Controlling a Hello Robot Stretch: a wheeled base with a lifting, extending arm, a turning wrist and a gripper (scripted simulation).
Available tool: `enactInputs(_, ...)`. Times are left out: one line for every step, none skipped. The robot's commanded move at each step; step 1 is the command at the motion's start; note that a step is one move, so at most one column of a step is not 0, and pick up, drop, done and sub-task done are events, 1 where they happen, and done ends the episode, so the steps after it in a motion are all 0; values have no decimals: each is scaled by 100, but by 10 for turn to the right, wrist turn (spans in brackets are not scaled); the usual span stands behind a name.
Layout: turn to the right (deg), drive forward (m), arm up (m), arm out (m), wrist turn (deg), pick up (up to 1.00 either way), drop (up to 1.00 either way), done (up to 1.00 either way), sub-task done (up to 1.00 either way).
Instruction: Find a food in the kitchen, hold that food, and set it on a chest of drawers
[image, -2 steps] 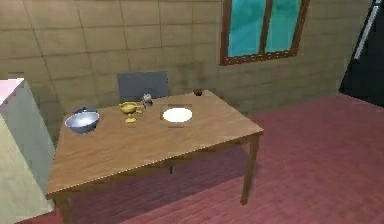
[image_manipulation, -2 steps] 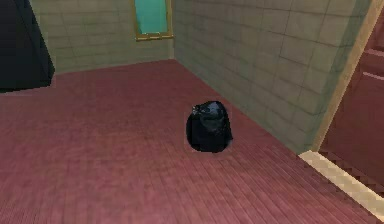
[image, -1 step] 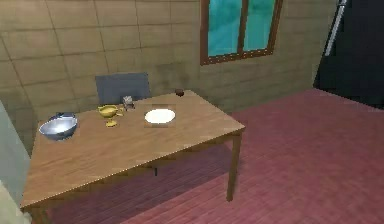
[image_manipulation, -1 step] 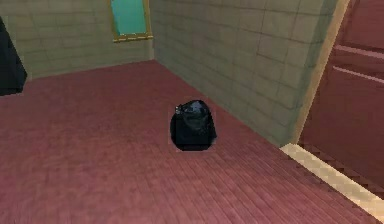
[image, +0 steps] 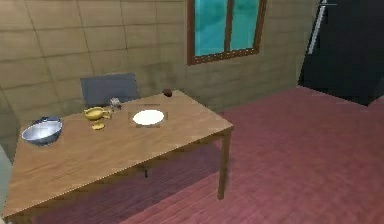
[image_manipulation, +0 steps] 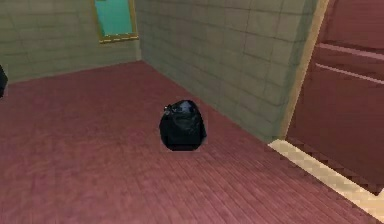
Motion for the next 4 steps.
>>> enactInputs(0, 35, 0, 0, 0, 0, 0, 0, 0)
enactInputs(-450, 0, 0, 0, 0, 0, 0, 0, 0)
enactInputs(-450, 0, 0, 0, 0, 0, 0, 0, 0)
enactInputs(-60, 0, 0, 0, 0, 0, 0, 0, 0)
